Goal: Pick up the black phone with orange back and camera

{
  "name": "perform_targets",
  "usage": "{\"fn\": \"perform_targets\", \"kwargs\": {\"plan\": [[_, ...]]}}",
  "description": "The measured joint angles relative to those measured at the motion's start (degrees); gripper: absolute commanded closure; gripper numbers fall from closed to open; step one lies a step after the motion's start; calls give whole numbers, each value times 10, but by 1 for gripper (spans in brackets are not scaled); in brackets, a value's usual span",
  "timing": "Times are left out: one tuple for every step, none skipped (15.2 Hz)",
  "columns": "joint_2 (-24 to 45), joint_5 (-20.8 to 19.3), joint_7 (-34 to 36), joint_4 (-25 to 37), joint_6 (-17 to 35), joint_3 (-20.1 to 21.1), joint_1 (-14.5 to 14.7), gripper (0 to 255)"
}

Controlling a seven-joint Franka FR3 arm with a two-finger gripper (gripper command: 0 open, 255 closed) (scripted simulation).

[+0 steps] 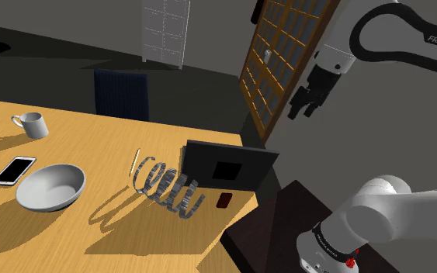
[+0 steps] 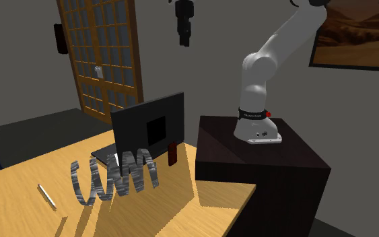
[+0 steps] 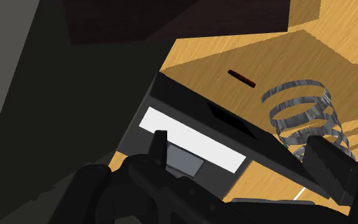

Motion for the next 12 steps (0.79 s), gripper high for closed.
{"fn": "perform_targets", "kwargs": {"plan": [[0, 0, 0, 0, 0, 0, 0, 0], [-4, 1, 1, -14, 11, 2, 0, 0], [-7, 4, 7, -28, 25, 8, 2, 0], [-13, 7, 11, -49, 42, 14, 4, 0], [-15, 10, 16, -67, 60, 20, 6, 0], [-16, 14, 23, -87, 82, 27, 9, 0], [-16, 17, 27, -101, 100, 33, 11, 0], [-18, 20, 33, -122, 122, 40, 13, 0], [-17, 25, 40, -138, 142, 49, 17, 0], [-18, 29, 45, -154, 161, 56, 19, 0], [-10, 30, 47, -171, 187, 60, 20, 0], [-5, 35, 54, -185, 210, 69, 24, 0]]}}
